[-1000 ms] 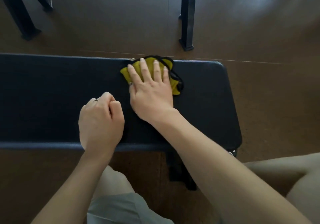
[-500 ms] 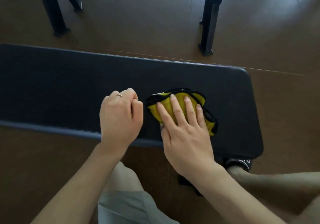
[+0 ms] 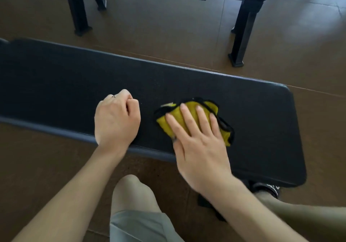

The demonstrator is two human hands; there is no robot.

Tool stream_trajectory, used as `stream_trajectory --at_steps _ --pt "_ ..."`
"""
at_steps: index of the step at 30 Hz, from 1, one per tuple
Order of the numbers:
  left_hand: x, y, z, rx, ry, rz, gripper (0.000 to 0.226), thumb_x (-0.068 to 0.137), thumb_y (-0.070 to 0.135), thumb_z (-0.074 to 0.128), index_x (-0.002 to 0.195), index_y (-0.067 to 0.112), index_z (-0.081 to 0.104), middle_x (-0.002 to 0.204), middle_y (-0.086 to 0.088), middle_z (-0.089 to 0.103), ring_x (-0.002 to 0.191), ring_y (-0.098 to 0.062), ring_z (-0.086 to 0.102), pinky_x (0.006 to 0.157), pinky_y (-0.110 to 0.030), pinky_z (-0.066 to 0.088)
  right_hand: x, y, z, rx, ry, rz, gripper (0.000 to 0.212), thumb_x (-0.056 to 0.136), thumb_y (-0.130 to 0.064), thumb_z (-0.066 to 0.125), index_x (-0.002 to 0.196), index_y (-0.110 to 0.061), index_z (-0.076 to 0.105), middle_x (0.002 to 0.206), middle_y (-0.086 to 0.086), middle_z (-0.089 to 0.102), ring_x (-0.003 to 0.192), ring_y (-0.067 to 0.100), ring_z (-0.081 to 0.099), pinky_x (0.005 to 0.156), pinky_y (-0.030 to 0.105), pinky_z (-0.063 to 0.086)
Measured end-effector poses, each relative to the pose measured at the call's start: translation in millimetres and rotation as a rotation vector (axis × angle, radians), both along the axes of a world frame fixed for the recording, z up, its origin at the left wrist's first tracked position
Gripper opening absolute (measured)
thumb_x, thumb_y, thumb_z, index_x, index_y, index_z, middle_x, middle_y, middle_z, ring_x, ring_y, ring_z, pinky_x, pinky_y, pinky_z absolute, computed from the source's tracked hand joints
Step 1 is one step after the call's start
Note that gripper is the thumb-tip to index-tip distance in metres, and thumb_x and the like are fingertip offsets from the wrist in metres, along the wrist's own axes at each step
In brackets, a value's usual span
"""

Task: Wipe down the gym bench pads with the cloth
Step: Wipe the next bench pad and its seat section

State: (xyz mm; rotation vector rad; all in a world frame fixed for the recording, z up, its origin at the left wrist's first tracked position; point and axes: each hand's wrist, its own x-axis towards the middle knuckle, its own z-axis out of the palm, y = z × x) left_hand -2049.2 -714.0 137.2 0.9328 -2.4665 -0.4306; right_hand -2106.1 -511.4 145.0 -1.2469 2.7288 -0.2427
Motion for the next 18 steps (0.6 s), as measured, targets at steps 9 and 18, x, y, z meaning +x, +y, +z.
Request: stream_trajectory --at_steps 9,18 --pt "1 -1 -2 0.055 0.022 0.013 0.031 0.093 0.023 0.032 0.067 0.012 0.044 0.058 -0.004 0.045 0.058 -0.025 0.046 0.054 -0.039 0.036 -78 -96 0 0.047 -0.052 -0.016 0.054 0.109 -0.046 0.019 0.162 -0.044 0.011 0.174 -0.002 0.004 0.16 0.031 -0.001 0.128 0.055 0.0" --pt "1 -3 -2 -0.04 0.057 0.064 0.02 0.098 0.023 0.041 0.101 0.016 0.059 0.095 -0.004 0.064 0.089 -0.021 0.056 0.08 -0.038 0.044 30 -7 -8 0.016 0.042 0.128 0.057 0.106 -0.042 0.037 0.161 -0.039 0.022 0.172 0.002 0.019 0.158 0.035 0.014 0.126 0.058 0.016"
